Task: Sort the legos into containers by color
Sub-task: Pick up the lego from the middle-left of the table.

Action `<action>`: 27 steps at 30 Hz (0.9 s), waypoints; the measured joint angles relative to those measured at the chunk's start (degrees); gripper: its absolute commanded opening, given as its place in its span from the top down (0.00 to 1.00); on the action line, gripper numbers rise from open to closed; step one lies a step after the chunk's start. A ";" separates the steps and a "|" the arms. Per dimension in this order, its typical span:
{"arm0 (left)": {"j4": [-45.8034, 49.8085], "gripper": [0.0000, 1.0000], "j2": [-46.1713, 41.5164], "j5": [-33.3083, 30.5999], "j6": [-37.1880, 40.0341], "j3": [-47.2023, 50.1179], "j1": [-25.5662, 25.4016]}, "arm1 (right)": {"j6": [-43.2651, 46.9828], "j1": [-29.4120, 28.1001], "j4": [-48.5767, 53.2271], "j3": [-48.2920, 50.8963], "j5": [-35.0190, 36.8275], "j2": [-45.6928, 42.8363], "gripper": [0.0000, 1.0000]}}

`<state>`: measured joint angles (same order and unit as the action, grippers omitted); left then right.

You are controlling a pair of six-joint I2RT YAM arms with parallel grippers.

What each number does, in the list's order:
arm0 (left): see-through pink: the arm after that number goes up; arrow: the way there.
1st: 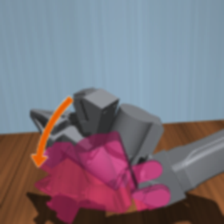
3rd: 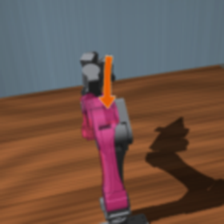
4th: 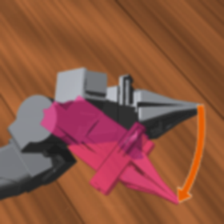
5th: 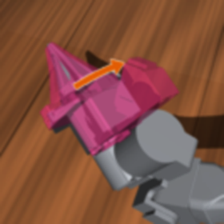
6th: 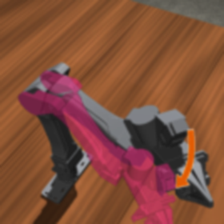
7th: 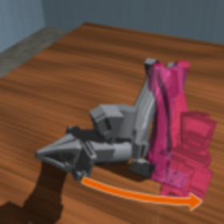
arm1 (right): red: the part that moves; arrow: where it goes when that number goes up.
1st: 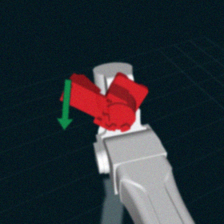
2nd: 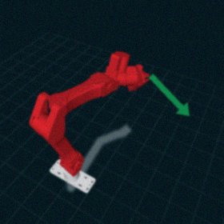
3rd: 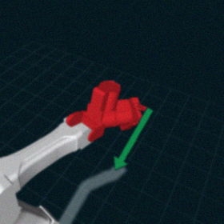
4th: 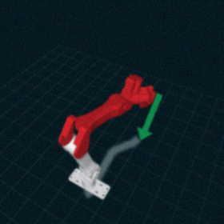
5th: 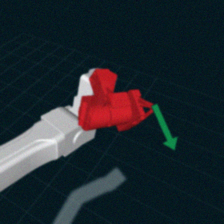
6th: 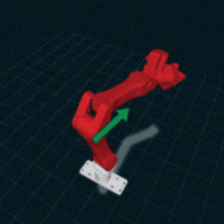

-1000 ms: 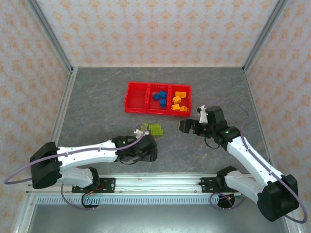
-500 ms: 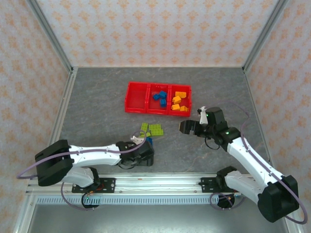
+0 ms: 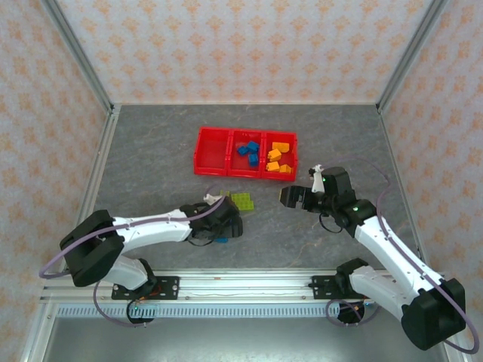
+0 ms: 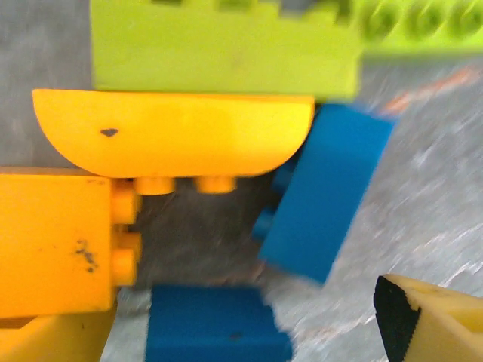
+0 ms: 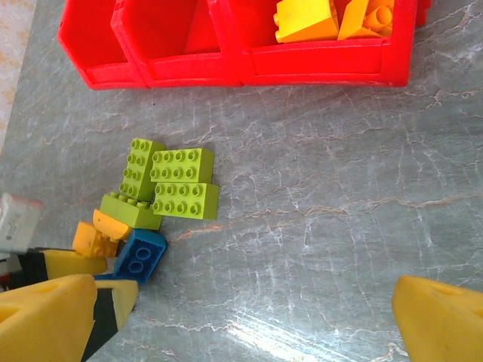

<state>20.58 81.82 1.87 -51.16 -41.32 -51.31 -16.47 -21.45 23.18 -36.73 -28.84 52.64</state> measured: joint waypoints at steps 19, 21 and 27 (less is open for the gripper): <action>3.45 0.16 -4.35 -2.38 -1.05 1.97 -3.67 | -0.22 0.00 0.00 0.02 1.01 0.85 0.00; 3.65 0.16 -4.22 -2.36 -1.33 2.08 -4.50 | -0.24 0.00 0.00 0.04 1.01 1.09 0.00; 3.67 0.23 0.81 -2.36 -1.42 1.60 -5.70 | -0.39 0.00 0.00 0.04 1.27 1.16 0.00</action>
<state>24.25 82.63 -0.49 -52.58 -39.72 -57.01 -16.86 -21.45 23.18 -36.69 -27.57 53.80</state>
